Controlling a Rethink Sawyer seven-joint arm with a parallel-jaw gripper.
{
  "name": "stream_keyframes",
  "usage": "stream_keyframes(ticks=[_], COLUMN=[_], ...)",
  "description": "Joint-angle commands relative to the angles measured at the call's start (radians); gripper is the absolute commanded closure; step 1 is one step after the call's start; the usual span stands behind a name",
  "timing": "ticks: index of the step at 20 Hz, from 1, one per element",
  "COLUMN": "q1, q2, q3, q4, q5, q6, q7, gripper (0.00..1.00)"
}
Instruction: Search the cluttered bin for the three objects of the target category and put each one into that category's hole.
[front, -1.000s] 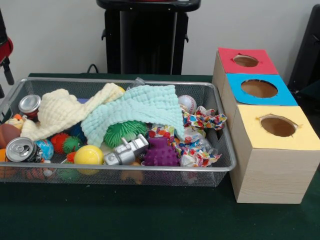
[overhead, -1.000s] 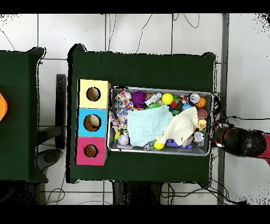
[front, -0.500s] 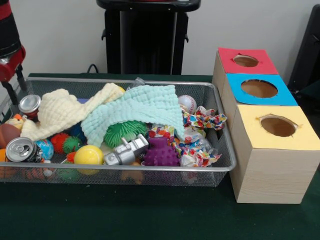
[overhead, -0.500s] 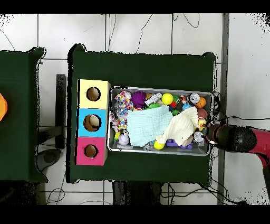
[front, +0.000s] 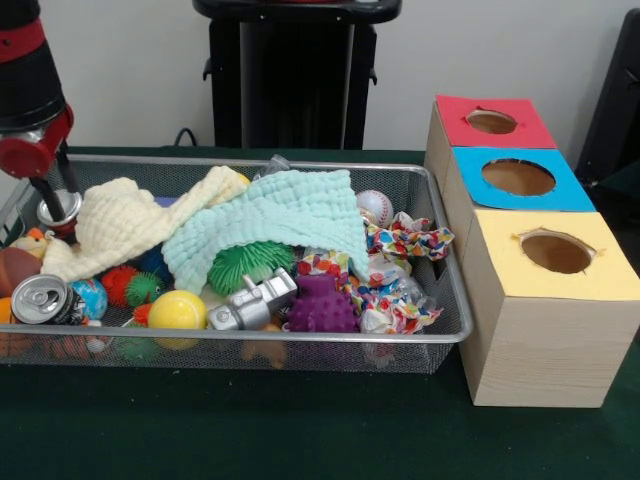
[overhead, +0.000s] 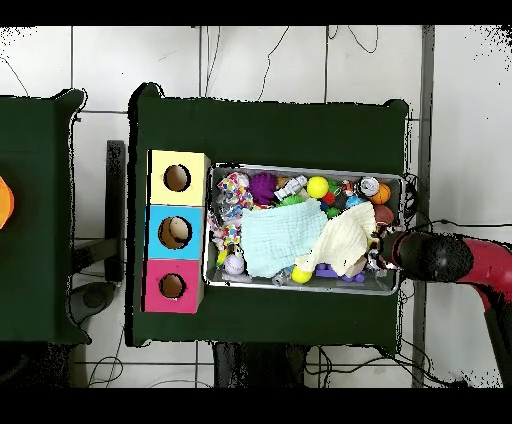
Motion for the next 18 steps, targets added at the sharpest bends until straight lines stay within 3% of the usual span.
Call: stream_keyframes(ticks=[1,8,18], q1=[0.022,0.024,0.015], q2=[0.052,0.076,0.079], q3=[-0.025,-0.028,-0.028], q4=[-0.084,-0.154,-0.174], q5=[0.012,0.031,0.036], q6=[0.054,0.117,0.137], q7=[-0.077,-0.127,-0.148], gripper=[0.0,0.0,0.0])
